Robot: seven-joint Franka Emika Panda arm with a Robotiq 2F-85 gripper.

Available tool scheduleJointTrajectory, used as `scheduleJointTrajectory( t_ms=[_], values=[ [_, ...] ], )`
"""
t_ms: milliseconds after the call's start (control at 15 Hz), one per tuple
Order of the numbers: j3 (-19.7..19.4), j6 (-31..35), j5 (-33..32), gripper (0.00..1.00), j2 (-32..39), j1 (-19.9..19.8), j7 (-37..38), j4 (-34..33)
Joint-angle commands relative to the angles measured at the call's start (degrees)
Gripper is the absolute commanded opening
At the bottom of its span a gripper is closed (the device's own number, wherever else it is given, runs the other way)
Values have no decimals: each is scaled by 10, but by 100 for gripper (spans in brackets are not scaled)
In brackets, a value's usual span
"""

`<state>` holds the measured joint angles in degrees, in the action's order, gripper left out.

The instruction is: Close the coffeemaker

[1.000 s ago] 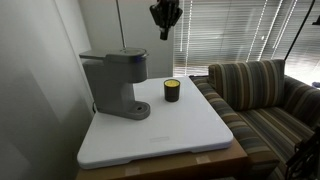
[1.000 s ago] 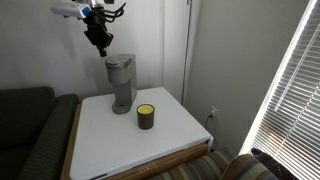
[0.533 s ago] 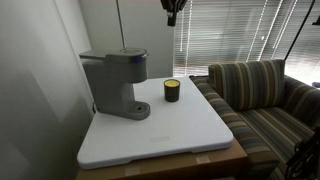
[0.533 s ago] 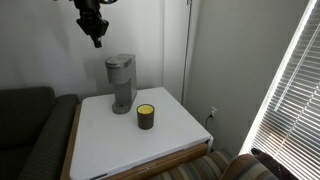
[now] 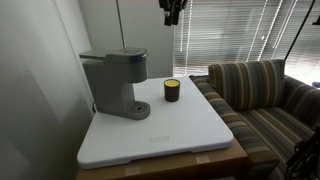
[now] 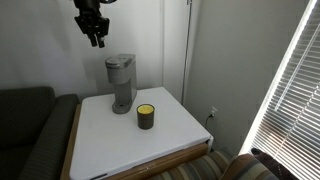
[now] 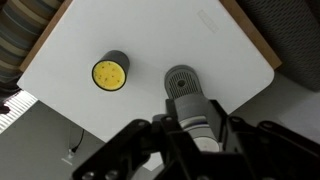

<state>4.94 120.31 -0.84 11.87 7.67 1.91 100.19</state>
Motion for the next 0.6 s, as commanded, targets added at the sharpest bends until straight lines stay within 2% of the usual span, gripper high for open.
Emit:
scheduleJointTrajectory(
  t_ms=[0, 267, 333, 533],
  values=[
    [3, -16, 0, 69, 0, -4, -10, -9],
    [5, -11, 9, 97, 2, -5, -8, -11],
    [7, -7, 16, 100, 2, -6, -12, -11],
    [13, 6, 54, 100, 3, -8, -18, -9]
  ],
)
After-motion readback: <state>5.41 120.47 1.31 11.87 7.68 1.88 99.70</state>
